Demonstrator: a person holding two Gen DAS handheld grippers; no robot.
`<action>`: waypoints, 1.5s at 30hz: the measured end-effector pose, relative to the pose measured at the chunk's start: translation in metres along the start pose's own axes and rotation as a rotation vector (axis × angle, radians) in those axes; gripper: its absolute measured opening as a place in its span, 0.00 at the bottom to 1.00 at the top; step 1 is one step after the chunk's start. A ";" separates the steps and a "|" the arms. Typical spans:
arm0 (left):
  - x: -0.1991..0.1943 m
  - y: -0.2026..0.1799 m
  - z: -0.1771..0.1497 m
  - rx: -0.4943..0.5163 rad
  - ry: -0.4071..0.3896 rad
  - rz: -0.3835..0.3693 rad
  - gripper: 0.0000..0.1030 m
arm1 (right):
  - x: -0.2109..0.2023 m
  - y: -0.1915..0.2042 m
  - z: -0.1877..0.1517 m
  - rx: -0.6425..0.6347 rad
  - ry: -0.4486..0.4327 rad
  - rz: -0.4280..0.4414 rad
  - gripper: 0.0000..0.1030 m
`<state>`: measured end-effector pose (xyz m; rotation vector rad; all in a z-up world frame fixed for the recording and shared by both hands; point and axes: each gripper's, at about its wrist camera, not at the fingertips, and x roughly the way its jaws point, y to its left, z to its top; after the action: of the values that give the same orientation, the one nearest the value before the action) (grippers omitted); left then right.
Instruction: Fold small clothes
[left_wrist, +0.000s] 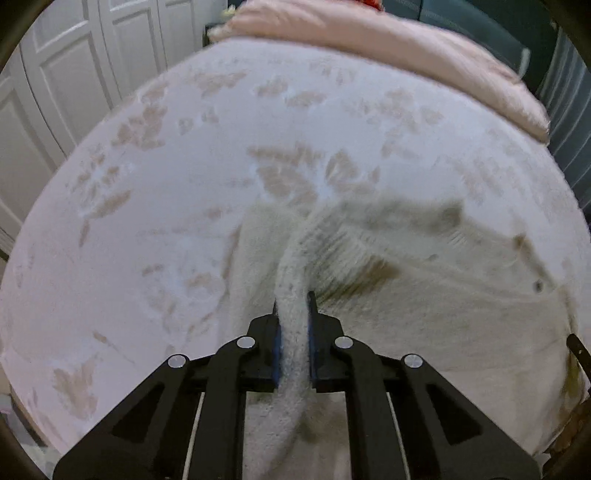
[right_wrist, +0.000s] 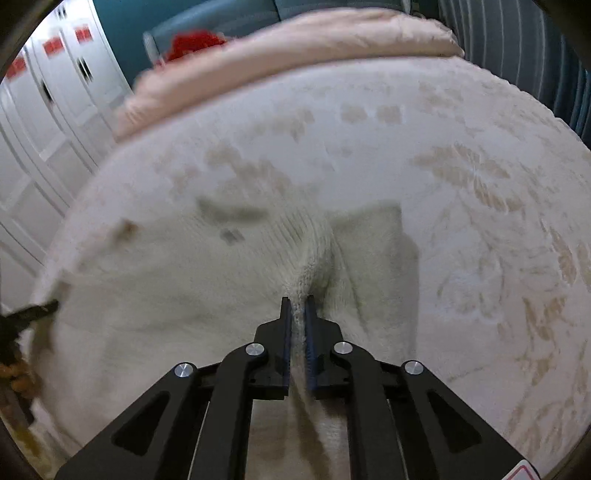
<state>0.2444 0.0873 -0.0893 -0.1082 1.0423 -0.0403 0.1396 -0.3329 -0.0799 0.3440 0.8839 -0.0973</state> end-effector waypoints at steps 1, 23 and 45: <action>-0.013 -0.001 0.004 -0.001 -0.028 -0.022 0.09 | -0.017 0.002 0.006 0.003 -0.045 0.015 0.06; -0.056 -0.020 -0.037 0.004 -0.018 -0.111 0.20 | -0.060 0.056 -0.037 -0.054 -0.039 0.107 0.12; -0.058 0.012 -0.100 -0.074 0.017 -0.080 0.66 | -0.074 -0.035 -0.093 0.258 -0.011 -0.148 0.50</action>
<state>0.1286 0.0974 -0.0904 -0.2171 1.0568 -0.0754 0.0163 -0.3388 -0.0853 0.5180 0.8866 -0.3515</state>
